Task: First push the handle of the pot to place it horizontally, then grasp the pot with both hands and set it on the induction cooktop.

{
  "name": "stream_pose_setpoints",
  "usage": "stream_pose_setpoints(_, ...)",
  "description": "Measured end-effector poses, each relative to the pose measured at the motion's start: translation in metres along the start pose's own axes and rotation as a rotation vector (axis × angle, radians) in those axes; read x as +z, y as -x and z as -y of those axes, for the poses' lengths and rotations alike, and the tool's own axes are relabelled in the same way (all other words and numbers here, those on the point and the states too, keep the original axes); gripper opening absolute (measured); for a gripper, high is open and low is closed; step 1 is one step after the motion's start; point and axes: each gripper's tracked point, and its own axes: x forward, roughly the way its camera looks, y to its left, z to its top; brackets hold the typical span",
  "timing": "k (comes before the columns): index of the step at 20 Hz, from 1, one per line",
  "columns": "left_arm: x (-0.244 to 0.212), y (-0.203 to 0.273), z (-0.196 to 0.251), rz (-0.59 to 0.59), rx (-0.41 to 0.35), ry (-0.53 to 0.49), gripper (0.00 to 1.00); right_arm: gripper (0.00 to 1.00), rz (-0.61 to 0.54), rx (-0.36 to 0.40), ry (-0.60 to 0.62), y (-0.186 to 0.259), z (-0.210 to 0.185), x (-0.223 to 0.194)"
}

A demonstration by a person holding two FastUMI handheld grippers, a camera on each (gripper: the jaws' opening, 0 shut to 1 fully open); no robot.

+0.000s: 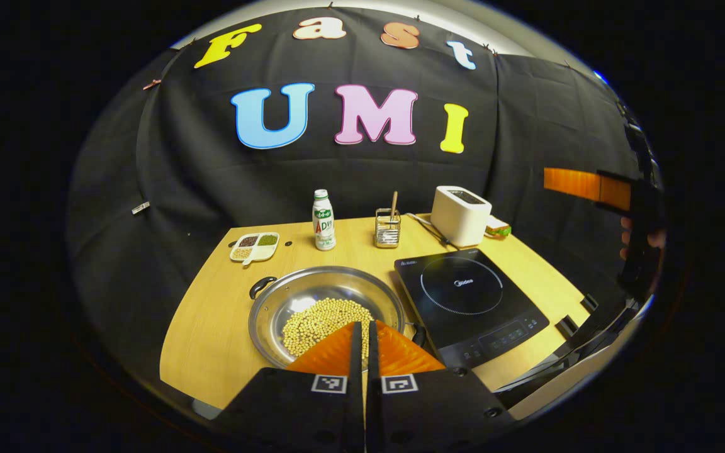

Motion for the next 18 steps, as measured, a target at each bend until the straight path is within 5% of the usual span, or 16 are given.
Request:
stream_pose_setpoints(9, -0.090, -0.047, 0.033, -0.310, -0.086, 0.004, 0.05, 0.98, -0.011, 0.097, -0.002, -0.021, 0.012, -0.003)
stream_pose_setpoints(18, -0.137, -0.087, 0.052, -0.506, -0.123, -0.072, 0.05, 0.98, -0.013, 0.036, -0.031, -0.028, 0.063, -0.004)
